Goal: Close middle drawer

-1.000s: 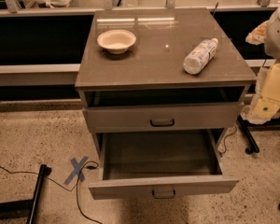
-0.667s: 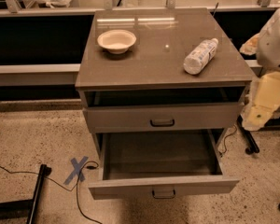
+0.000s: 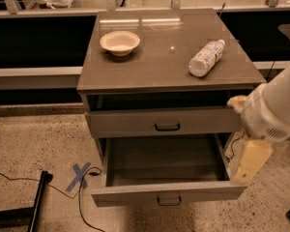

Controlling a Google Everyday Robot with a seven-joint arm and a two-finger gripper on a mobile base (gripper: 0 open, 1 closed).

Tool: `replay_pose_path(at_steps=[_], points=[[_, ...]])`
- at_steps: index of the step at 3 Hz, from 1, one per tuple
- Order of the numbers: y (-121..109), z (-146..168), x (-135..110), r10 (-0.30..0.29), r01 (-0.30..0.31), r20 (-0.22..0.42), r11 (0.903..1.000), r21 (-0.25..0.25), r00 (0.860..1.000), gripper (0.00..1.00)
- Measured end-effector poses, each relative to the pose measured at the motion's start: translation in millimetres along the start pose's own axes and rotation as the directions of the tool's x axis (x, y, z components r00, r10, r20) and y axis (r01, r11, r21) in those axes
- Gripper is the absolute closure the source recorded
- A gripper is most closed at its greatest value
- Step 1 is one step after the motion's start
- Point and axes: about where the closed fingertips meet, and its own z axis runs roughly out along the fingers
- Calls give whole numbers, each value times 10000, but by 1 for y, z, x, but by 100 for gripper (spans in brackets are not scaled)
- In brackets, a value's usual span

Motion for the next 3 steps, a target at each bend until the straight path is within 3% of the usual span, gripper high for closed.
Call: replay_pose_path(at_steps=[1, 2, 3], points=[[14, 30, 15, 202, -202, -27, 9998, 95, 9998, 0], [10, 40, 19, 194, -195, -174, 9998, -60, 9997, 0], [14, 86, 50, 414, -408, 130, 9981, -463, 9991, 0]])
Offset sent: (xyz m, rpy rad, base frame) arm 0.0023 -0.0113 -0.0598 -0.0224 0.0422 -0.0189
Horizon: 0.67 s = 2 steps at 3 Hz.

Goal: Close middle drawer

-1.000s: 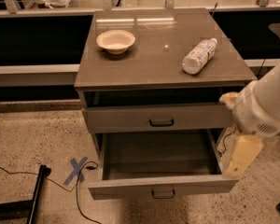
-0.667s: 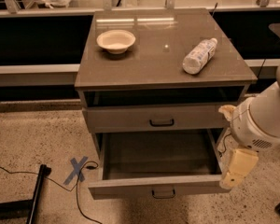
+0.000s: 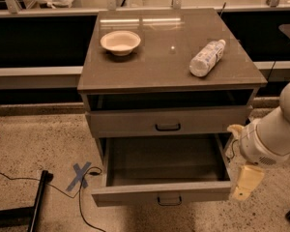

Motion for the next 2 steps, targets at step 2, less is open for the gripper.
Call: replay_pose_path(at_steps=[2], points=[[3, 79, 37, -569, 611, 1100, 9975, -352, 9923, 0]])
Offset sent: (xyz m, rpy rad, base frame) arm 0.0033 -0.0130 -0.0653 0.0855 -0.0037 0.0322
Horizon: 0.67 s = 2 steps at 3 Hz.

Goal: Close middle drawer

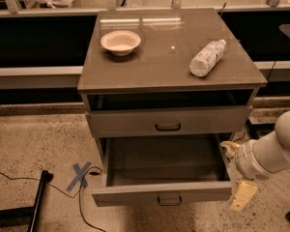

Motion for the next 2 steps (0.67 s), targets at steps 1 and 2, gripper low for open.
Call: replay_pose_path(at_steps=[1, 2], points=[[0, 0, 0, 0, 0, -4, 10000, 8, 10000, 0], [-4, 24, -1, -326, 333, 198, 9988, -357, 9993, 0]])
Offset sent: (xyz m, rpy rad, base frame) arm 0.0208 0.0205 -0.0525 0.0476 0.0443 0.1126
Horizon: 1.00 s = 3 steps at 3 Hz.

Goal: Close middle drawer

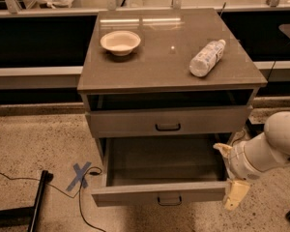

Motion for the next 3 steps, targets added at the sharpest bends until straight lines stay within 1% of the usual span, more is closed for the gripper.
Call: replay_pose_path(at_steps=[1, 2, 3], points=[[-6, 50, 8, -701, 716, 451, 9969, -320, 9965, 0], [-1, 121, 21, -1377, 1478, 1088, 9849, -903, 9845, 0], [-1, 121, 21, -1378, 1478, 1088, 9849, -904, 9845, 0]])
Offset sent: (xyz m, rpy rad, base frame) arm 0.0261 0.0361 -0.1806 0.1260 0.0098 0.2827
